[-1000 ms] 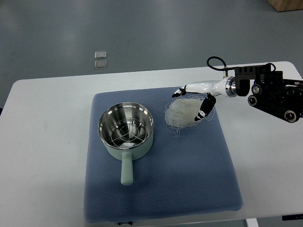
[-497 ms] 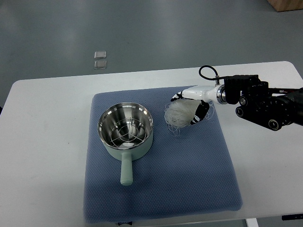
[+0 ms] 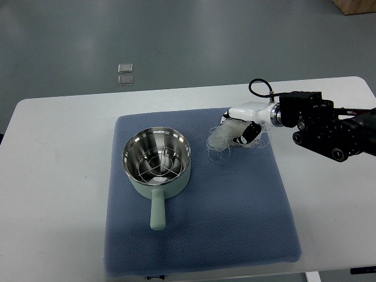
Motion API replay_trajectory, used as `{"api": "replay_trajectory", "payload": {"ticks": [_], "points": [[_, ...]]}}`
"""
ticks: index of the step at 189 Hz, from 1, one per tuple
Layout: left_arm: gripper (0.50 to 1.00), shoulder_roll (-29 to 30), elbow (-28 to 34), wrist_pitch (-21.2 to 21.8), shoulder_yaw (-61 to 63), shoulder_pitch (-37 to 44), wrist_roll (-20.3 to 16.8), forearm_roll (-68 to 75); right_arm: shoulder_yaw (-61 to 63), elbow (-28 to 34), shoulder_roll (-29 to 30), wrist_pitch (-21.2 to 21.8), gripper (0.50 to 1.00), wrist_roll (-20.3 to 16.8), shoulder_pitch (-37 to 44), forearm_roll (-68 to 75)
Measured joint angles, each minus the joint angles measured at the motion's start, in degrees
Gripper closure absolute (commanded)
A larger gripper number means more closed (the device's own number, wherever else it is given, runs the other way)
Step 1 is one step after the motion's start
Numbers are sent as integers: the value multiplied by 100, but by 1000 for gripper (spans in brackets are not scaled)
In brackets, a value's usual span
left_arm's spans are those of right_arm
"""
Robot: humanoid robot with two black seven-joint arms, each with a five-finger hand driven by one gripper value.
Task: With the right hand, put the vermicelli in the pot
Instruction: 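Close the right hand fingers around the vermicelli bundle, then lift the vermicelli with the right hand and carry it toward the pot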
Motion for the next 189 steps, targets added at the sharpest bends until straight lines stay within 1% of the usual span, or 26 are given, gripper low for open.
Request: {"api": "replay_trajectory", "payload": {"ticks": [23, 40, 70, 96, 140, 189], "points": [[500, 0, 1, 0, 0, 0, 0, 0, 74, 64, -121, -46, 1000, 17, 26, 45], [500, 0, 3, 0, 0, 0, 0, 0, 147, 186, -261, -97, 1000, 28, 198, 100], [500, 0, 4, 0, -5, 0, 0, 0, 395, 599, -502, -75, 1000, 40, 575, 130], [500, 0, 4, 0, -3, 0, 0, 0, 497, 936, -572, -27, 1000, 40, 976, 170], [500, 0, 4, 0, 0, 0, 0, 0, 508, 1518, -490, 9, 1000, 43, 1593, 385], [500, 0, 4, 0, 1, 0, 0, 0, 508, 2039, -135, 10, 1000, 64, 1756, 414]]}}
